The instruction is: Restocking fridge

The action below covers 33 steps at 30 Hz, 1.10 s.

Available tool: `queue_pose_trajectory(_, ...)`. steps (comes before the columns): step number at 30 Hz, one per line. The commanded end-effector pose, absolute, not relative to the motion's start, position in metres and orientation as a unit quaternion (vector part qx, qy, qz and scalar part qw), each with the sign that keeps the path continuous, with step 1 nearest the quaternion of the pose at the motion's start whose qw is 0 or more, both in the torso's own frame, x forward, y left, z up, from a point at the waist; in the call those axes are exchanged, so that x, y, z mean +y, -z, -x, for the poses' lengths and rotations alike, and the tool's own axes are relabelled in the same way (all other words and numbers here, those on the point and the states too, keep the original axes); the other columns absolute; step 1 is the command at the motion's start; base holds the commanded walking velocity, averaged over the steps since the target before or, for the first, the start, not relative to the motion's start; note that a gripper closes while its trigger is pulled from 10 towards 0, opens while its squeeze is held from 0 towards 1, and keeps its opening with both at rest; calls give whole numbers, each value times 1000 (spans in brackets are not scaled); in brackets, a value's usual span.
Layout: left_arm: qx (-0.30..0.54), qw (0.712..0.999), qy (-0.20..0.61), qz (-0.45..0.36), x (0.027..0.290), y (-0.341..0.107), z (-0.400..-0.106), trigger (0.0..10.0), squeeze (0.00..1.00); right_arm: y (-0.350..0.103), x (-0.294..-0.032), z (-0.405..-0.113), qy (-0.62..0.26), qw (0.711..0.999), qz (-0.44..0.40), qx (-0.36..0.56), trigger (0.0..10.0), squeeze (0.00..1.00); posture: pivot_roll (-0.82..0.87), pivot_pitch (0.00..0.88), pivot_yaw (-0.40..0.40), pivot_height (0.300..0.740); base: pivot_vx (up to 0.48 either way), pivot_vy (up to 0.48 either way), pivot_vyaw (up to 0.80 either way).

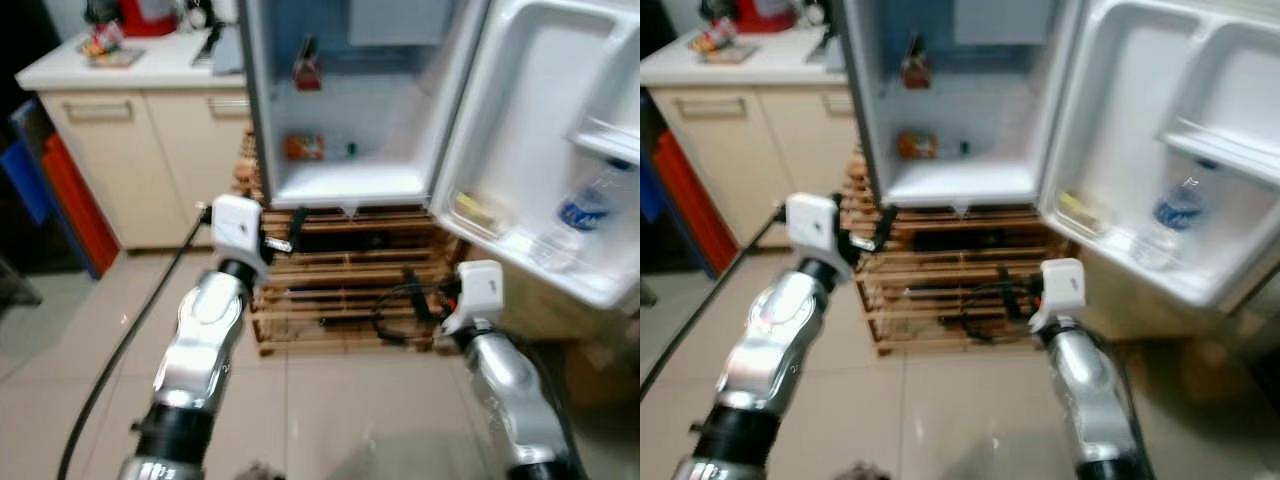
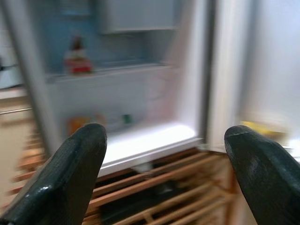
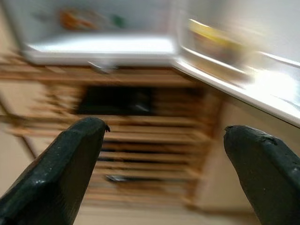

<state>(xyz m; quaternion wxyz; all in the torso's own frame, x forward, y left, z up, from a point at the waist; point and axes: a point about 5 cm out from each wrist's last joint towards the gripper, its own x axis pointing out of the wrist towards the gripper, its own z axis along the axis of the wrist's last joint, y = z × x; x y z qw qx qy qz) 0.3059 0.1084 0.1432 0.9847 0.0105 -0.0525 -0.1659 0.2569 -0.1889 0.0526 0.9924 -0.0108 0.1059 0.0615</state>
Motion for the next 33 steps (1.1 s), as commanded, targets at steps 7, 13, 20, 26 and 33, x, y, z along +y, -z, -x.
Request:
queue_pose_trajectory(7, -44, 984, 170, -10, 108, -140, -310, 10000, 0, -57, -190, -257, -69, 992, 30, 98, 10000, 118, -119, 0, 41, 740, 0, -452, 0)
queue_pose_trajectory(13, -41, 988, 149, 9, 113, -140, -314, 10000, 0, -54, -191, -255, -70, 992, 33, 100, 10000, 122, -115, 0, 40, 740, 149, -402, 0)
queue_pose_trajectory(20, -46, 989, 142, 2, 115, -141, -314, 10000, 0, -54, -191, -258, -63, 992, 35, 100, 10000, 122, -102, 0, 35, 740, 426, -39, 0)
queue_pose_trajectory(26, -47, 989, 140, 15, 116, -141, -313, 10000, 0, -65, -196, -264, -27, 994, 53, 87, 10000, 122, -93, 0, 27, 740, 470, 0, 0)
queue_pose_trajectory(33, -48, 992, 117, 11, 123, -140, -311, 10000, 0, -76, -199, -267, -23, 989, 113, 88, 10000, 125, -80, 0, 22, 740, 69, 0, 0)
